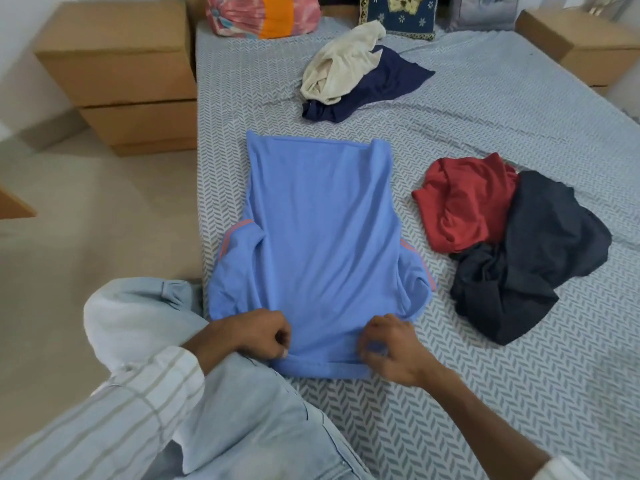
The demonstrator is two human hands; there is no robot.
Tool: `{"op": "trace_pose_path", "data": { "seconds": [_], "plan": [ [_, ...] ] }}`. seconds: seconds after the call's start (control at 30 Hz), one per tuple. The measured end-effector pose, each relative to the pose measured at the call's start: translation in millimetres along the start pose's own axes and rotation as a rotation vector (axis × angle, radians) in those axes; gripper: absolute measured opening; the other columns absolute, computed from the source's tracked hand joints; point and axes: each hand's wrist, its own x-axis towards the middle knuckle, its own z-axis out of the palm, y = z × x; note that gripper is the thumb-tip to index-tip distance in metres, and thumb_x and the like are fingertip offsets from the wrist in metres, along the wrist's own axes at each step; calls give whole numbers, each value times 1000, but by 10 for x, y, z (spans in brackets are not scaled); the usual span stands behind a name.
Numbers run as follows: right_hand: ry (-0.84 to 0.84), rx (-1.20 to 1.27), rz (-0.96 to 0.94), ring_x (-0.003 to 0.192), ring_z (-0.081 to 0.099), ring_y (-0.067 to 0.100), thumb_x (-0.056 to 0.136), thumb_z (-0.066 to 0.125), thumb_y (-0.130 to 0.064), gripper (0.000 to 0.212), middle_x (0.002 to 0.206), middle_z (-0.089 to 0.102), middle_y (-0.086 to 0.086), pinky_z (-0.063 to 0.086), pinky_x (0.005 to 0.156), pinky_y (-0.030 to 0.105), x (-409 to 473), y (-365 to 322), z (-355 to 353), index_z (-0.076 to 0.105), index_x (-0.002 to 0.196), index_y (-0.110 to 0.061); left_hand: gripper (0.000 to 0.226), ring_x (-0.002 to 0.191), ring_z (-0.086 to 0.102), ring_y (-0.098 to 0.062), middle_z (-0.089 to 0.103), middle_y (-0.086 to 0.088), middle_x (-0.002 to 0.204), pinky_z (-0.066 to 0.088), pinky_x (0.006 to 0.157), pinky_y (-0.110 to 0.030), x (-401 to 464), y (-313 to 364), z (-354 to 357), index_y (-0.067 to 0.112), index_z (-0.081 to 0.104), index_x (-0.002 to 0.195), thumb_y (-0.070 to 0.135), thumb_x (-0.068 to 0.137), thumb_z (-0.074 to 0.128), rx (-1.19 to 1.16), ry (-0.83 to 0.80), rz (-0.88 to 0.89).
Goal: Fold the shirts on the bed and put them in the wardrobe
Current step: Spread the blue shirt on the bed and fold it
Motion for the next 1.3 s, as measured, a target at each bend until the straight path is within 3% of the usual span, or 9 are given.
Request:
{"op": "trace_pose_path", "data": {
  "seconds": [0.17, 0.27, 0.33, 0.5, 0.6, 0.77, 0.9, 1.03, 1.3],
  "plan": [
    [680, 121, 457, 84, 62, 25, 83, 64, -23, 13, 87, 63, -1, 49, 80, 35, 136, 414, -386, 70, 89, -14, 21, 89, 64, -12, 66, 13, 85, 52, 79, -27, 174, 239, -49, 26, 67, 92, 43, 81, 66, 39, 168, 36],
    [582, 243, 1000, 92, 65, 34, 82, 67, -38, 31, 90, 68, 10, 50, 83, 39, 302, 739, -611, 69, 91, -8, 20, 86, 64, -13, 57, 15, 75, 53, 78, -33, 411, 572, -110, 27, 64, 89, 46, 82, 65, 33, 234, 144],
    [504, 373, 1111, 84, 68, 37, 76, 67, -44, 39, 76, 67, 14, 54, 79, 41, 425, 832, -710, 68, 73, -5, 21, 86, 64, -16, 61, 11, 78, 52, 78, -32, 558, 858, -118, 25, 65, 90, 45, 83, 66, 14, 245, 229],
    [373, 269, 1015, 84, 71, 32, 69, 67, -29, 20, 73, 71, 12, 54, 73, 36, 592, 946, -705, 72, 69, -10, 37, 96, 62, -29, 69, -7, 96, 52, 80, -39, 897, 1490, 44, 18, 64, 93, 52, 80, 68, 103, 232, 262],
    [435, 231, 1026, 95, 67, 37, 82, 57, -25, 20, 94, 70, 18, 50, 79, 37, 512, 961, -743, 65, 89, -8, 19, 104, 59, -34, 66, -14, 106, 46, 77, -39, 982, 1693, 128, 11, 63, 96, 28, 88, 60, 224, 250, 228],
    [631, 180, 1051, 105, 58, 47, 95, 45, -14, 12, 111, 62, 29, 42, 86, 44, 185, 1148, -1013, 40, 105, -11, 26, 80, 61, -35, 45, -5, 65, 35, 58, -35, 1069, 1675, 166, 12, 38, 63, 11, 83, 55, 184, 156, 242],
    [624, 87, 875, 88, 61, 43, 94, 51, -19, 7, 88, 65, 22, 44, 75, 44, -66, 1431, -845, 48, 99, -15, 10, 82, 64, -32, 65, -8, 77, 47, 61, -34, 1168, 1678, 133, 11, 55, 73, 19, 78, 57, 157, 76, 238],
    [739, 17, 777, 93, 54, 37, 84, 56, -39, 35, 94, 60, 18, 39, 86, 40, -196, 1527, -627, 62, 101, -9, 20, 88, 66, -23, 72, -2, 90, 50, 76, -32, 1268, 1728, -45, 23, 61, 78, 42, 85, 63, 38, 42, 230],
    [846, -20, 786, 89, 49, 37, 77, 62, -33, 26, 92, 49, 18, 38, 84, 41, -112, 1632, -475, 60, 79, -8, 33, 99, 60, -38, 65, -15, 99, 49, 88, -47, 2188, 1897, -647, 9, 66, 100, 33, 82, 51, -40, 590, 223]
  ]
}}
